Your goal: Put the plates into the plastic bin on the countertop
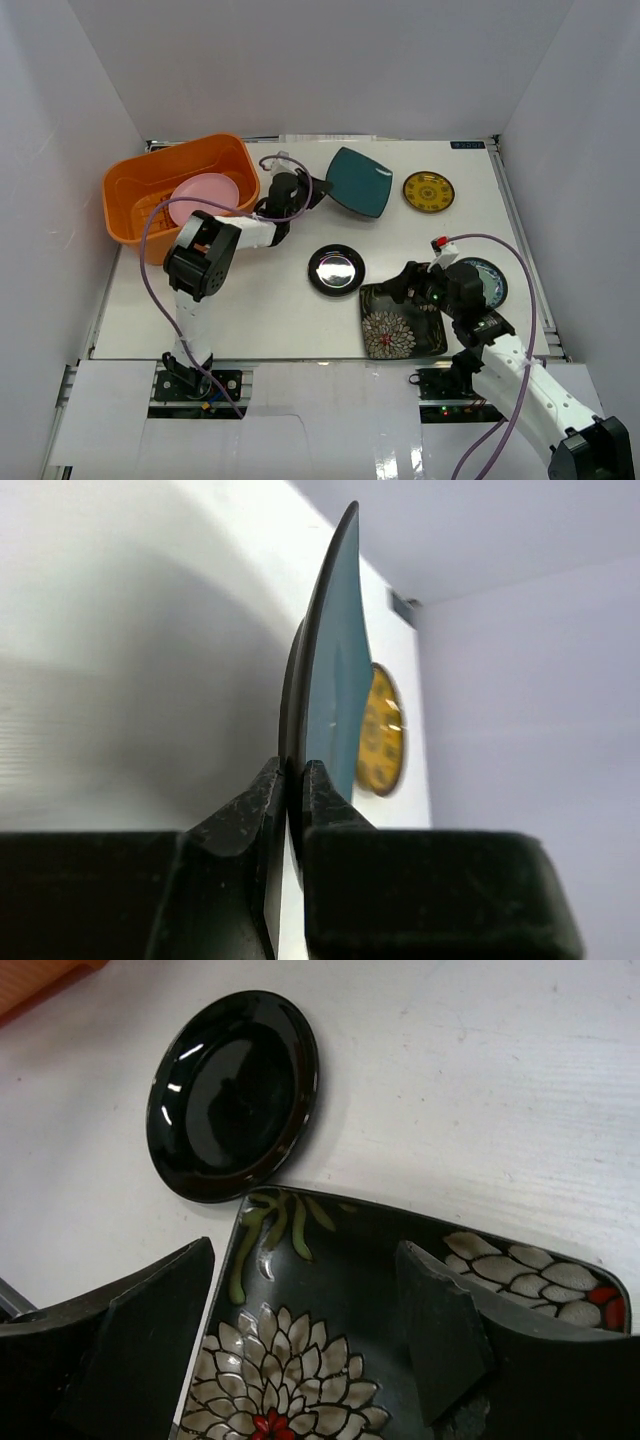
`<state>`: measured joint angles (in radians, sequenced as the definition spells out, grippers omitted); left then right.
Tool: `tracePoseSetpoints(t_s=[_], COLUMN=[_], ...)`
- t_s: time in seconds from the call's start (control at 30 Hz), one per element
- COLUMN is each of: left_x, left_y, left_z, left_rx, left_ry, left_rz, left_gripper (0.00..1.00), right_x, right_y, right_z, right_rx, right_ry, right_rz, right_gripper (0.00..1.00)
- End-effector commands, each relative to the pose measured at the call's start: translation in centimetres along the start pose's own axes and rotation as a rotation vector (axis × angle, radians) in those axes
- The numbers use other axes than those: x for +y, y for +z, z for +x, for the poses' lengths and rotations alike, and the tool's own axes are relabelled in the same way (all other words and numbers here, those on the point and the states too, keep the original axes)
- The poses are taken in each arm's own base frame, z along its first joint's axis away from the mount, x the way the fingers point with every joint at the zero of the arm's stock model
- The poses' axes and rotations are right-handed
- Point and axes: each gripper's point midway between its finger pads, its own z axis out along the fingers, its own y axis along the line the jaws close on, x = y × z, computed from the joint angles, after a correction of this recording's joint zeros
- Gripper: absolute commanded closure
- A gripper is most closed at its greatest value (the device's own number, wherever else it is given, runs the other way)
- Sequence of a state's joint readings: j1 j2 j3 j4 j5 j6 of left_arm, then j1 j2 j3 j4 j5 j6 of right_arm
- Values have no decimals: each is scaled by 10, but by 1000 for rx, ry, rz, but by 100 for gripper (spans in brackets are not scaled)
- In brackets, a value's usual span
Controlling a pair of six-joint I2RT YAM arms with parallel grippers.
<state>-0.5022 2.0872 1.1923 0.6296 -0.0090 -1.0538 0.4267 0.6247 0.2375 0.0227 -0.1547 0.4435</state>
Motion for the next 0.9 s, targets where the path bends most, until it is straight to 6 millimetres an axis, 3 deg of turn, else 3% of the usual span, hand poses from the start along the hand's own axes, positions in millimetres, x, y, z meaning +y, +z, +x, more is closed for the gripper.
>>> tracePoseSetpoints(t_s=[0.0,0.07,0.2,0.23,0.27,0.3,0.33,0.37,0.4,0.43,0.47,0.5,0.53,0.57,0.6,0.63,0.67,0.77,0.87], left_x=[-172,-203,-243,-246,-236,-245,-238,-208,-211,-201,-176,-149,-152,-129,-110,-113,-93,-65,-32], left_y=[-51,-69,-100,-106,-108,-127,-134,-137,-163,-175,-188,-195,-221,-233,-240,-257,-271,-299,-312], left_z=[-70,-83,-108,-117,-128,-147,-161,-180,-200,-210,-236,-239,-251,-265,-265,-267,-282,-287,-292], left_rx=[-98,-105,-105,-121,-131,-174,-207,-231,-276,-289,-335,-342,-389,-426,-432,-451,-490,-548,-588], left_ry=[11,18,41,69,80,93,98,91,87,78,49,33,38,33,23,29,21,17,31], left_rz=[439,494,536,525,466,462,423,339,346,331,271,214,216,149,107,115,62,-26,-137], left_gripper=[100,100,100,100,100,100,100,100,100,100,100,100,100,100,100,100,100,100,100], right_x=[-6,-20,-44,-47,-53,-53,-54,-55,-54,-53,-51,-49,-47,-44,-42,-40,-38,-38,-32], right_y=[-10,-17,-33,-36,-39,-41,-42,-43,-44,-45,-45,-45,-44,-44,-43,-42,-41,-40,-36], right_z=[-11,-8,-16,-15,-16,-19,-21,-22,-24,-25,-25,-25,-26,-27,-27,-31,-30,-29,-27], right_rx=[-26,-22,-83,-87,-106,-132,-145,-160,-175,-180,-179,-178,-178,-174,-172,-179,-168,-153,-148], right_ry=[22,42,88,101,115,144,156,164,172,174,174,174,172,170,167,151,142,118,112], right_rz=[67,158,316,339,373,376,382,389,383,378,368,360,349,331,322,309,301,297,253], right_gripper=[20,20,15,15,13,12,12,12,12,12,12,12,12,12,12,12,12,12,12])
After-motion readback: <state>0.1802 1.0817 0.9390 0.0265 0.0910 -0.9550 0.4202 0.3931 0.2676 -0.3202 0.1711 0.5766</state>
